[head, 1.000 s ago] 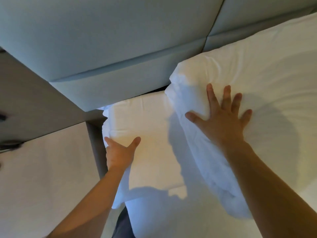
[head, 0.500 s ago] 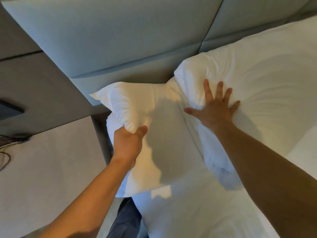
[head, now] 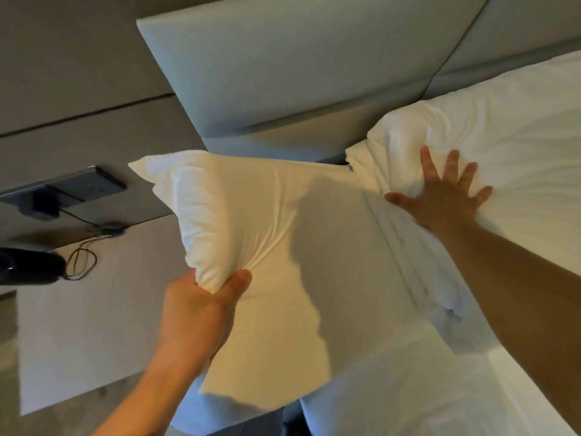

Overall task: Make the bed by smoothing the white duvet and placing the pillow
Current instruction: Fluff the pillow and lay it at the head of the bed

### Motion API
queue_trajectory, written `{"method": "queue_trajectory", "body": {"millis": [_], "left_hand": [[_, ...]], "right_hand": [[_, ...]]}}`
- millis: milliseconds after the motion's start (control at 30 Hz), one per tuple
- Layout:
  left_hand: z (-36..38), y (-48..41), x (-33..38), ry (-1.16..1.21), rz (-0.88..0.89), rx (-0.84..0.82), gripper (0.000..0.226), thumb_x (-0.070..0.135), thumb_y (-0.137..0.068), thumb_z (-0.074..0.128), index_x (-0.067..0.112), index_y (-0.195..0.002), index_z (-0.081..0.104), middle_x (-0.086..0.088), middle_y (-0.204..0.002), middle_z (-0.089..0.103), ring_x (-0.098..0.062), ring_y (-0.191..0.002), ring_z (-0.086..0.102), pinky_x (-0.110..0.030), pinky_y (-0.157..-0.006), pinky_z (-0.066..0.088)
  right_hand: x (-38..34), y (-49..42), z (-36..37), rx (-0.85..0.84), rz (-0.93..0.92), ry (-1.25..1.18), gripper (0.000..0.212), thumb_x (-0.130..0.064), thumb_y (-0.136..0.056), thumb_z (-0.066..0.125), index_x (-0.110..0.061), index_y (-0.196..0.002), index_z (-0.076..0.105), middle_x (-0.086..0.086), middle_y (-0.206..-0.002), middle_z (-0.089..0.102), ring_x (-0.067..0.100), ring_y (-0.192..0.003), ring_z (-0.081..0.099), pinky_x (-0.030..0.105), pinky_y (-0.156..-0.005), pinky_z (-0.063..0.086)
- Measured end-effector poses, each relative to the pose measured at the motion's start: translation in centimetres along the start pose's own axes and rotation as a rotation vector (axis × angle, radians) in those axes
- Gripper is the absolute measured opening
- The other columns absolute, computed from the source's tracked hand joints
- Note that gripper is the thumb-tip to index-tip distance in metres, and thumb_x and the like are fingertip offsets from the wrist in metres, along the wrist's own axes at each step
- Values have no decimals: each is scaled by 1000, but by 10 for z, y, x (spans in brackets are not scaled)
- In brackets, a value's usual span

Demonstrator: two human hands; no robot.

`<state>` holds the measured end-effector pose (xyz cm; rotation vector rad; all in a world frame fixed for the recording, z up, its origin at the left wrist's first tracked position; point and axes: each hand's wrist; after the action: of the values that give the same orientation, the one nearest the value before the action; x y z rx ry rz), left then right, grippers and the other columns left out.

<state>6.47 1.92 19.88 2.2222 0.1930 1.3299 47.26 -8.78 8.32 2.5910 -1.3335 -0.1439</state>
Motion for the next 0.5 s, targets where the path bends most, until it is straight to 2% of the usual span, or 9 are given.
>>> {"method": "queue_trajectory", "body": {"millis": [100,200,267,400,500], "left_hand": [[-35,-6,1,-35,3,113,22,21,-84,82,11,-77,63,1,-53,54,-15,-48,45,-30,-51,37],[-38,-44,-1,-3,-65,80,18,21,-86,81,19,-82,64,-1,-71,65,-19,-62,58,-30,-60,44],[-25,-61,-15,27,-123,40,18,24,-86,81,19,-96,67,0,-88,71,-18,-79,68,-29,-64,49],[-22,-63,-46,42,-142,6,22,30,-83,82,23,-97,66,-1,-92,73,-20,-84,70,-29,-64,51],[-33,-65,-53,75,-177,61,27,31,-82,84,24,-101,66,0,-96,73,-20,-87,70,-34,-72,56]], "right_hand": [[2,1,4,-37,-1,15,118,-105,-66,31,-51,-154,-26,9,-173,-12,49,-157,-6,78,-116,7],[-14,3,9,-55,24,13,119,-103,-66,36,-48,-156,-20,11,-174,-7,50,-156,-3,75,-117,9],[-20,16,12,-16,12,-18,118,-98,-73,39,-38,-161,-11,15,-173,2,49,-157,5,72,-118,14],[-19,95,18,165,31,-169,93,-71,-94,48,-13,-163,23,19,-169,25,38,-156,23,58,-120,27],[-41,175,49,410,13,-575,77,-59,-94,58,-1,-144,53,22,-151,52,37,-142,47,46,-115,36]]}}
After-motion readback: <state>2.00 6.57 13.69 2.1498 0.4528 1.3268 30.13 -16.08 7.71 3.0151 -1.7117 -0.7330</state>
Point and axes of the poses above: each hand's wrist, its own y-axis away from the middle knuckle, its own z-axis out of the palm, x = y × z
